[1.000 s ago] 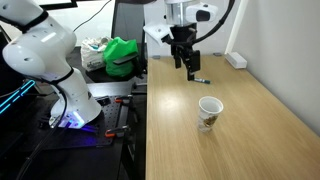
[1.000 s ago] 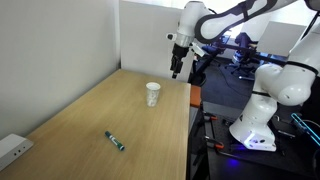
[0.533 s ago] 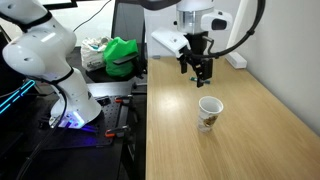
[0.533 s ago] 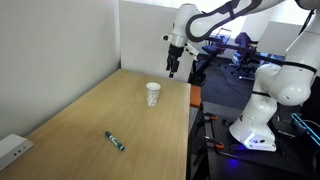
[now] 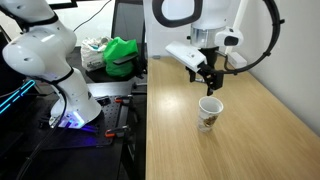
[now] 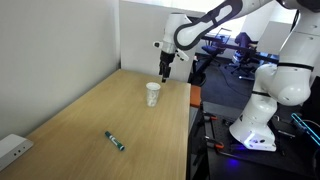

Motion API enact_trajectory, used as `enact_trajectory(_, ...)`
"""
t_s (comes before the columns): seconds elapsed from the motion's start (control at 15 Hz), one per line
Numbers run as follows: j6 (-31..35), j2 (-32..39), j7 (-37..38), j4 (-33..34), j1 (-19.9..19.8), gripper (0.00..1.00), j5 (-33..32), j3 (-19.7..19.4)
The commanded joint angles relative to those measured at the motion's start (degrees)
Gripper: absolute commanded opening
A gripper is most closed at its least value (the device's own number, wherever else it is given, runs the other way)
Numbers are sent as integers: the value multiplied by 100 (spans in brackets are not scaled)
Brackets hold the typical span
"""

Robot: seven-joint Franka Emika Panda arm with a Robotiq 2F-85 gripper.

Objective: Move the cup closer to the marker

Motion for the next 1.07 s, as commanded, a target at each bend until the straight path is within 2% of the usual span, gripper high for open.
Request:
enact_trajectory(0.0, 112, 503, -372, 381, -177, 100, 216, 243)
enact_trajectory(0.6, 7, 1242, -429, 1001, -479, 100, 196, 647)
enact_trajectory(1.0, 27, 1466, -462, 1026, -664, 100, 201, 775)
